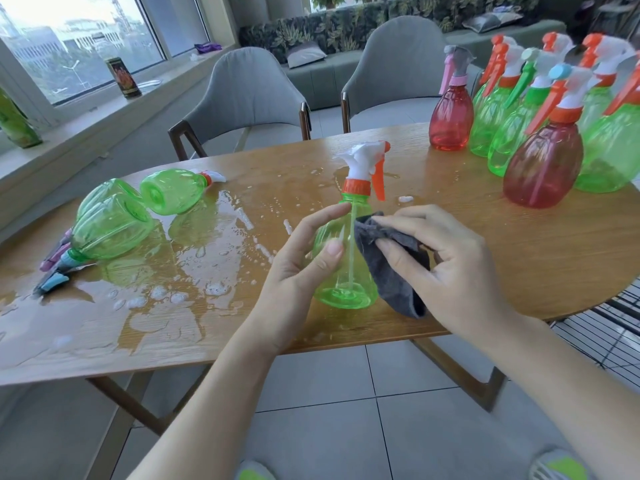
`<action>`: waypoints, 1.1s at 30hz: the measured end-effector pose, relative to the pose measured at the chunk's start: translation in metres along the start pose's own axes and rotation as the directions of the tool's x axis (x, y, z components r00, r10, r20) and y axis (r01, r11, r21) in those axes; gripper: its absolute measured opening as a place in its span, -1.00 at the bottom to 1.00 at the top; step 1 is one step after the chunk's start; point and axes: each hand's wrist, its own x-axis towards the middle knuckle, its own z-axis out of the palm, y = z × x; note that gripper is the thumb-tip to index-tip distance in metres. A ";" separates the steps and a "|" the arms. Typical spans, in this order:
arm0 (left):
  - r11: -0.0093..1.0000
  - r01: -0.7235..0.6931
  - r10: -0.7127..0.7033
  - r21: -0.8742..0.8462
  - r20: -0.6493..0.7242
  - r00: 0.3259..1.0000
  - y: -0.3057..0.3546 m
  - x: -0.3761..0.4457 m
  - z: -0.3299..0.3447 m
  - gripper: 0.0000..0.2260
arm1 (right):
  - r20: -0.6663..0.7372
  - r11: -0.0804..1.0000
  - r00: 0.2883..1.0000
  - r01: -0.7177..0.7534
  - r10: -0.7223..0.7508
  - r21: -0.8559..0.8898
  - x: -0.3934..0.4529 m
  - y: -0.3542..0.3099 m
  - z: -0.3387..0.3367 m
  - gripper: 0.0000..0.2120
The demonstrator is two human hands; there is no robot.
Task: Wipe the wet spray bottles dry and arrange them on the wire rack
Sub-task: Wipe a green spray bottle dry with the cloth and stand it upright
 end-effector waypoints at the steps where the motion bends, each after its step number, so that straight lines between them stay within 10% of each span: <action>1: 1.000 0.016 -0.016 0.023 0.008 1.000 -0.004 0.000 -0.001 -0.63 | 0.001 1.000 1.000 -0.001 0.001 -0.021 0.000 0.002 -0.003 -0.77; 8: 0.992 0.029 -0.029 0.123 -0.002 1.000 -0.005 0.002 0.010 -0.60 | 0.007 0.994 0.994 -0.107 0.107 0.018 0.002 0.007 -0.021 -0.77; 21: 0.992 0.121 -0.123 -0.017 -0.174 0.977 -0.002 -0.004 0.029 -0.66 | 0.219 0.964 0.954 0.236 -0.205 -0.126 -0.040 0.006 -0.035 -0.76; 33: 0.994 0.107 -0.106 0.037 -0.044 0.993 -0.003 -0.009 0.023 -0.65 | 0.090 0.981 0.984 0.160 -0.151 -0.109 -0.024 0.006 -0.044 -0.78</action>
